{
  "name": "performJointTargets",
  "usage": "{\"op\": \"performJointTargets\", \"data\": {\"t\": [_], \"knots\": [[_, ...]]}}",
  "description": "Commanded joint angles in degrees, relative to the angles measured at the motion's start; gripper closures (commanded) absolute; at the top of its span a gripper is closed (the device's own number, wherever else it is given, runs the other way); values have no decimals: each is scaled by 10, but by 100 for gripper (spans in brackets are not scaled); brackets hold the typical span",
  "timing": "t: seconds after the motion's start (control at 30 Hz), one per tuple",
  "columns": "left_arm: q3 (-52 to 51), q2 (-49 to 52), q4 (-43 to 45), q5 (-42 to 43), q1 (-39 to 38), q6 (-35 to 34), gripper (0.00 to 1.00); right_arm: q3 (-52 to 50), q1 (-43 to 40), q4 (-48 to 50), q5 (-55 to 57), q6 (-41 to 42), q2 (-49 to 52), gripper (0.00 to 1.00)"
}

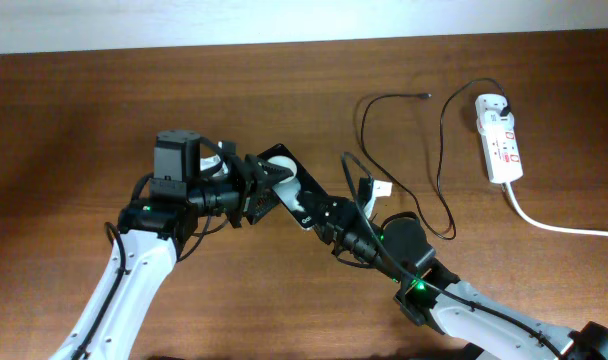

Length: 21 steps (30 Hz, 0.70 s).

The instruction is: Plug charger to phone and switch on socket

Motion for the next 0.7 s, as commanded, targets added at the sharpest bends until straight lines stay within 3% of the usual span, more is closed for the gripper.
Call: {"op": "performJointTargets", "data": {"t": [0.0, 0.1, 0.23, 0.37, 0.57, 0.6, 0.67], "knots": [[-1, 1, 15, -20, -11, -47, 50, 11, 3, 5, 14, 33, -3, 96], [-1, 1, 27, -36, -31, -53, 71, 11, 3, 5, 14, 92, -3, 96], [-1, 1, 27, -54, -40, -53, 90, 11, 3, 5, 1, 121, -3, 96], [-1, 1, 41, -64, -39, -55, 90, 11, 3, 6, -17, 137, -3, 96], [-1, 1, 53, -91, -40, -55, 75, 11, 3, 8, -34, 137, -3, 96], [-1, 1, 53, -91, -40, -55, 81, 11, 3, 8, -36, 137, -3, 96], [-1, 1, 53, -96, -40, -55, 83, 11, 3, 8, -43, 137, -3, 96]]}}
